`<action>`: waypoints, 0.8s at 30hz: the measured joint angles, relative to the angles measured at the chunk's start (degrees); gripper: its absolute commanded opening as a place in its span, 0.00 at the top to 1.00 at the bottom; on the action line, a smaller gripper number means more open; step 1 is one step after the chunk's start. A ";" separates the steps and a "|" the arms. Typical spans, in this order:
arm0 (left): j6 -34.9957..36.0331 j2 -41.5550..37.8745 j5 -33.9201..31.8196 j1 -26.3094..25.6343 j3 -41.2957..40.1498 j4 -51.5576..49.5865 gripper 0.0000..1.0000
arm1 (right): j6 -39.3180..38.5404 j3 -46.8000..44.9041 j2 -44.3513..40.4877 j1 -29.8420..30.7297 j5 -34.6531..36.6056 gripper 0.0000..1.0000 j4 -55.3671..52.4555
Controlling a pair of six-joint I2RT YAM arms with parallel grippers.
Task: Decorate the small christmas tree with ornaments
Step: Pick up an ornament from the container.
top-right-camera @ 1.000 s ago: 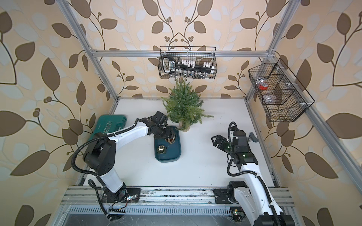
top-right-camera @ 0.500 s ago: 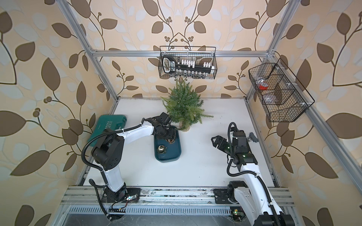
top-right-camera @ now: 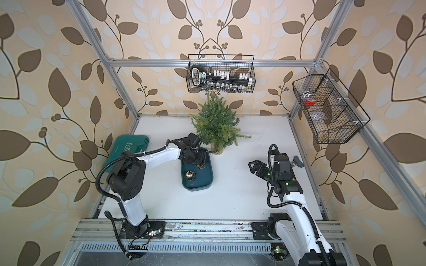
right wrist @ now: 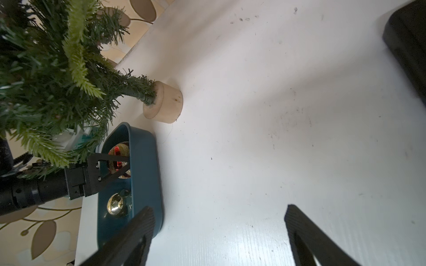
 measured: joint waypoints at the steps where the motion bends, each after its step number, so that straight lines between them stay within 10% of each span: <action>1: -0.33 -2.32 0.15 0.00 -1.20 -0.22 0.33 | -0.09 -0.24 -0.48 0.17 -0.39 0.17 0.04; 13: -2.97 -34.42 5.07 0.00 -5.64 -3.02 0.33 | -1.40 1.53 -3.08 24.68 -1.70 0.35 6.34; 24: -5.25 -37.44 12.46 0.00 6.27 -7.26 0.33 | -6.78 12.00 4.22 37.09 -3.26 0.53 16.24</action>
